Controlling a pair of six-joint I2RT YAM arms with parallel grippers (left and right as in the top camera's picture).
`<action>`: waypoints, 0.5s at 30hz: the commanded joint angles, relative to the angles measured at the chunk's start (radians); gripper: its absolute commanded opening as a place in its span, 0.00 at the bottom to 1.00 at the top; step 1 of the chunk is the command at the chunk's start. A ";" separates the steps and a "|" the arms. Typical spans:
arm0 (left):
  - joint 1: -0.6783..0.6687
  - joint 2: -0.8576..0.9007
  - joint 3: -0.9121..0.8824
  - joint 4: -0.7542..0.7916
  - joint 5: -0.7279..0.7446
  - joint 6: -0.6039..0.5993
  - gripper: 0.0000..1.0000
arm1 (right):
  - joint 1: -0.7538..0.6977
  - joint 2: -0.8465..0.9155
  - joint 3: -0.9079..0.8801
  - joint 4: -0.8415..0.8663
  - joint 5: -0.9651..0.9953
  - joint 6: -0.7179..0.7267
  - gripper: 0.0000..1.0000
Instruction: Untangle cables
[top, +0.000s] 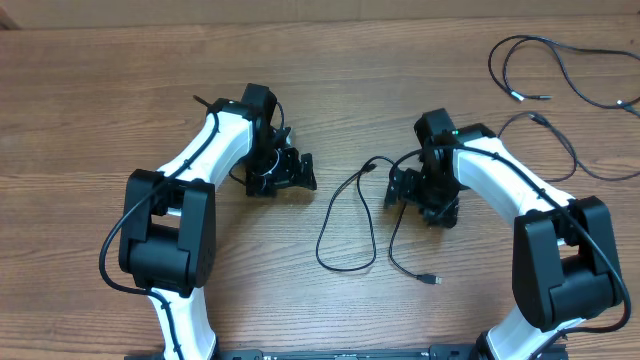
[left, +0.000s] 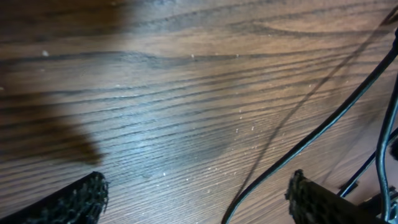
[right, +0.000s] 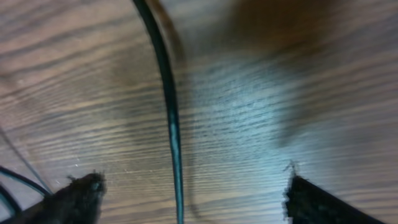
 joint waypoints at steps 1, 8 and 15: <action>-0.018 -0.005 0.011 0.003 -0.011 -0.006 0.90 | 0.004 0.005 -0.025 0.029 -0.084 0.002 0.75; -0.020 -0.005 0.011 0.000 -0.010 -0.014 0.85 | 0.019 0.005 -0.026 0.043 -0.092 0.002 0.40; -0.041 -0.005 0.011 -0.009 -0.010 -0.014 0.84 | 0.046 0.005 -0.027 0.064 -0.081 0.003 0.42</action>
